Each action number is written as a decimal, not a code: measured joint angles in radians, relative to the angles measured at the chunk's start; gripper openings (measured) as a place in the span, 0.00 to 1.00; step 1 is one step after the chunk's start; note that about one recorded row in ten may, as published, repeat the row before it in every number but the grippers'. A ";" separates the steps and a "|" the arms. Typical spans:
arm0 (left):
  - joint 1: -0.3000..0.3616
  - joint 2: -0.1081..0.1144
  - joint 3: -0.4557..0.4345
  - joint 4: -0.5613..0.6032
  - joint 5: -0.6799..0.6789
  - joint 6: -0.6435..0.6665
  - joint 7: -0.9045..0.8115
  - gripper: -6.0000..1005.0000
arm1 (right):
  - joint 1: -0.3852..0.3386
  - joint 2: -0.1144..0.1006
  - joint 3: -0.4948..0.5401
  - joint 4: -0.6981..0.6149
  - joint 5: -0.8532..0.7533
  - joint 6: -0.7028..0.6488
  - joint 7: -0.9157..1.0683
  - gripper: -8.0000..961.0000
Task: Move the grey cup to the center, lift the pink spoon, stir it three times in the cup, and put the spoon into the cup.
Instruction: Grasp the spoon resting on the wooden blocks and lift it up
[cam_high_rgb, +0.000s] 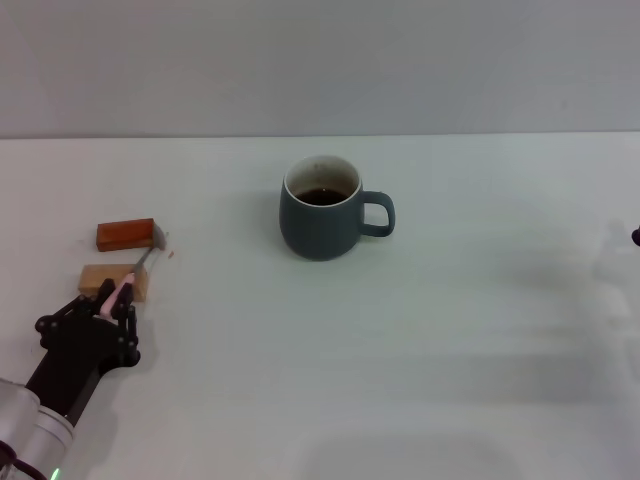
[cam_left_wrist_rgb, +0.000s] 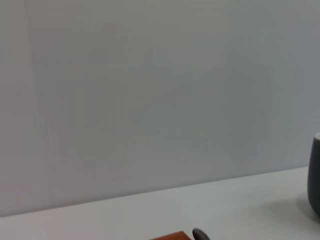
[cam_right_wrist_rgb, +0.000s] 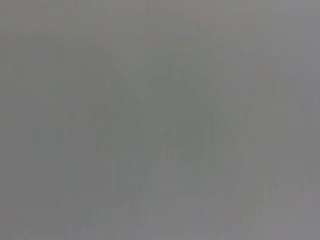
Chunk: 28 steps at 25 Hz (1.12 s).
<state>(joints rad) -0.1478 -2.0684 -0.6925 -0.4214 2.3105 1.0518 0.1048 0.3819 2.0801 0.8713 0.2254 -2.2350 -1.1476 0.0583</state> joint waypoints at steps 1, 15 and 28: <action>0.002 0.002 0.001 -0.007 0.000 0.000 0.009 0.16 | 0.000 0.000 0.000 0.000 0.000 0.000 0.000 0.01; -0.019 0.012 0.006 -0.032 0.000 0.044 0.010 0.15 | 0.000 0.000 0.000 0.000 0.000 -0.005 0.000 0.01; 0.000 0.138 -0.040 -0.304 0.078 -0.046 0.006 0.15 | 0.007 -0.002 0.004 -0.003 0.000 -0.004 0.000 0.01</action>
<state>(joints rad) -0.1476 -1.9303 -0.7323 -0.7255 2.3890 1.0060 0.1112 0.3891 2.0784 0.8754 0.2224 -2.2348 -1.1519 0.0582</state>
